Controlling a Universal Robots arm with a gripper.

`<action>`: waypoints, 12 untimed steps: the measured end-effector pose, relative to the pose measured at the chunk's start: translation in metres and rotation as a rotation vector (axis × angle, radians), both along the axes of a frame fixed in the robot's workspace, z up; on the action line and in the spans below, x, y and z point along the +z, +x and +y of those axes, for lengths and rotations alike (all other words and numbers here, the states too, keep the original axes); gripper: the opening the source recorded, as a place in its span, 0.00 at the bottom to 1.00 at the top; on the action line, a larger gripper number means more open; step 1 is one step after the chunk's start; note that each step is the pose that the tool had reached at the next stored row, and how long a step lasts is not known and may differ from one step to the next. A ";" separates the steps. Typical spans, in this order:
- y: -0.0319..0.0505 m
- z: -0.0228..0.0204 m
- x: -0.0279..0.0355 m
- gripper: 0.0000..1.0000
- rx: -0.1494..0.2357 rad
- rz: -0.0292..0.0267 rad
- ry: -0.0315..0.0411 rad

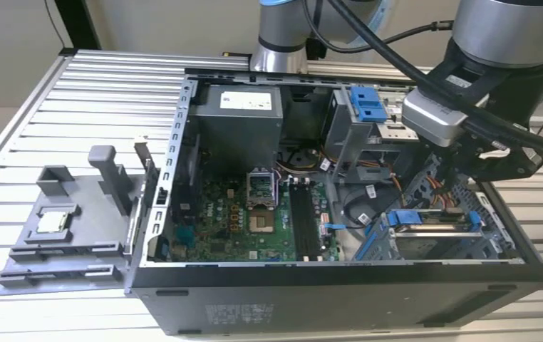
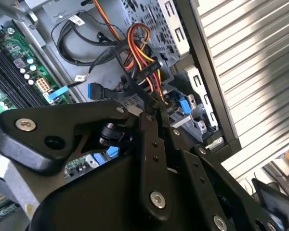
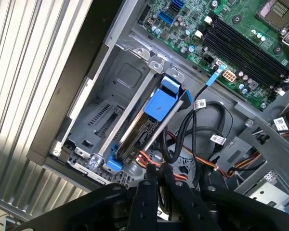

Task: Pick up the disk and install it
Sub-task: 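Insert the second disk wire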

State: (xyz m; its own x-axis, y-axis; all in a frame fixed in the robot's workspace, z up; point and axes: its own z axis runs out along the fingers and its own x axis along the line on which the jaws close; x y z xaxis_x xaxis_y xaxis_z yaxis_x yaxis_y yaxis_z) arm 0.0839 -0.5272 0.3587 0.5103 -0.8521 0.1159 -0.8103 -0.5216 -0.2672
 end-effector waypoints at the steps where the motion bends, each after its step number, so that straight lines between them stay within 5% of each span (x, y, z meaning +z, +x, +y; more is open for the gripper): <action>1: 0.0000 0.0000 0.0000 0.00 0.000 0.0000 0.0000; 3: -0.0004 -0.0006 0.0000 0.00 0.000 0.0000 0.0052; 7: -0.0018 -0.0022 -0.0001 0.00 -0.004 -0.0001 0.0430; 12: -0.0019 -0.0085 -0.0003 0.00 -0.029 0.0023 0.0447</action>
